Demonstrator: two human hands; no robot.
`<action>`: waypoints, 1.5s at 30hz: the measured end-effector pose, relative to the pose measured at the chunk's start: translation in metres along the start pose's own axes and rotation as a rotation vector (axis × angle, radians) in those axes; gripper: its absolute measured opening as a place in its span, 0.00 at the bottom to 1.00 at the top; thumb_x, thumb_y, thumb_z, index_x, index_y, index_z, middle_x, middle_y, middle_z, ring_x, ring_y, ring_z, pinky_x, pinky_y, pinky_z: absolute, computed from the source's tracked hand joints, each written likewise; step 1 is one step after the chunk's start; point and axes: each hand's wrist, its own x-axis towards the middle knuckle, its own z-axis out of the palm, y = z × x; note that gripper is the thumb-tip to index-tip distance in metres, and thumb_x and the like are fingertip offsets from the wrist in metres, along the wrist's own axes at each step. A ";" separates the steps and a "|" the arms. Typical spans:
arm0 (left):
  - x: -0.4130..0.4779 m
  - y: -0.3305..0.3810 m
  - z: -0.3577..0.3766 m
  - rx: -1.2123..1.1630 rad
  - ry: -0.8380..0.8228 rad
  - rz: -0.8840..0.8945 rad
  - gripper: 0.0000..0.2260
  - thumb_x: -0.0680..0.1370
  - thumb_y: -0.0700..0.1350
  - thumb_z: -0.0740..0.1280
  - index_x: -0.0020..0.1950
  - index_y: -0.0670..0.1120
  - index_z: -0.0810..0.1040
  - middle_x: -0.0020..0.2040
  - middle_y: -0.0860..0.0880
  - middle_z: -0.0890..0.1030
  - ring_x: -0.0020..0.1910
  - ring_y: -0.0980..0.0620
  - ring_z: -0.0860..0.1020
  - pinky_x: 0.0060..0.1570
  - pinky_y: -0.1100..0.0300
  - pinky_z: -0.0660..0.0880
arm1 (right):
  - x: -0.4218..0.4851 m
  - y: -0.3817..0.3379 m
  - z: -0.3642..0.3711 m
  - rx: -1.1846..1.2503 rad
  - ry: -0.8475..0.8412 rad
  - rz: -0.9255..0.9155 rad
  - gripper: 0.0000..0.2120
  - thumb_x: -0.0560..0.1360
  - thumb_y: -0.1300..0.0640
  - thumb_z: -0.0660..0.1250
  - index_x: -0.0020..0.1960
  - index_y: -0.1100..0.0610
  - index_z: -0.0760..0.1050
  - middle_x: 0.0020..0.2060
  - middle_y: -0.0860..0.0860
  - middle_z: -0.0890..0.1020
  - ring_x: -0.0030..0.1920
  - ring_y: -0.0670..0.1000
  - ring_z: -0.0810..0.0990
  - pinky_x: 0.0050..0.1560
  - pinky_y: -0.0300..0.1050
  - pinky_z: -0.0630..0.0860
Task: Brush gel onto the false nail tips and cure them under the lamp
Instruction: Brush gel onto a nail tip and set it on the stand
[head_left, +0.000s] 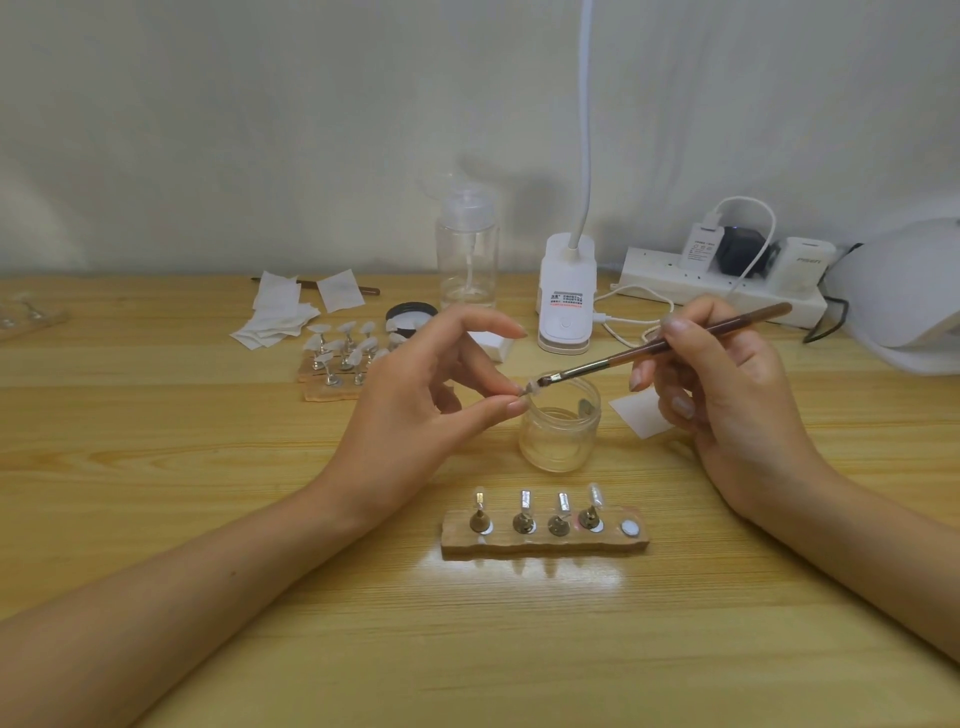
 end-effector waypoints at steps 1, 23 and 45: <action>0.000 0.000 0.000 0.006 0.001 0.003 0.18 0.73 0.42 0.76 0.60 0.53 0.78 0.40 0.55 0.83 0.46 0.51 0.84 0.36 0.59 0.75 | 0.000 0.000 0.000 0.010 -0.007 -0.011 0.09 0.74 0.50 0.65 0.40 0.53 0.68 0.30 0.54 0.80 0.24 0.45 0.65 0.25 0.39 0.57; 0.000 -0.001 0.001 0.082 0.024 0.059 0.20 0.75 0.42 0.75 0.64 0.56 0.75 0.41 0.55 0.84 0.45 0.50 0.81 0.32 0.57 0.71 | -0.002 -0.001 0.003 -0.012 -0.089 -0.068 0.10 0.78 0.51 0.64 0.41 0.55 0.69 0.30 0.53 0.81 0.22 0.43 0.65 0.23 0.34 0.60; -0.001 -0.002 0.001 0.120 0.026 0.088 0.21 0.76 0.42 0.74 0.65 0.58 0.74 0.42 0.56 0.84 0.45 0.52 0.80 0.32 0.58 0.71 | -0.001 0.001 0.002 -0.042 -0.048 -0.039 0.10 0.75 0.51 0.64 0.42 0.56 0.68 0.30 0.54 0.82 0.23 0.45 0.63 0.23 0.34 0.60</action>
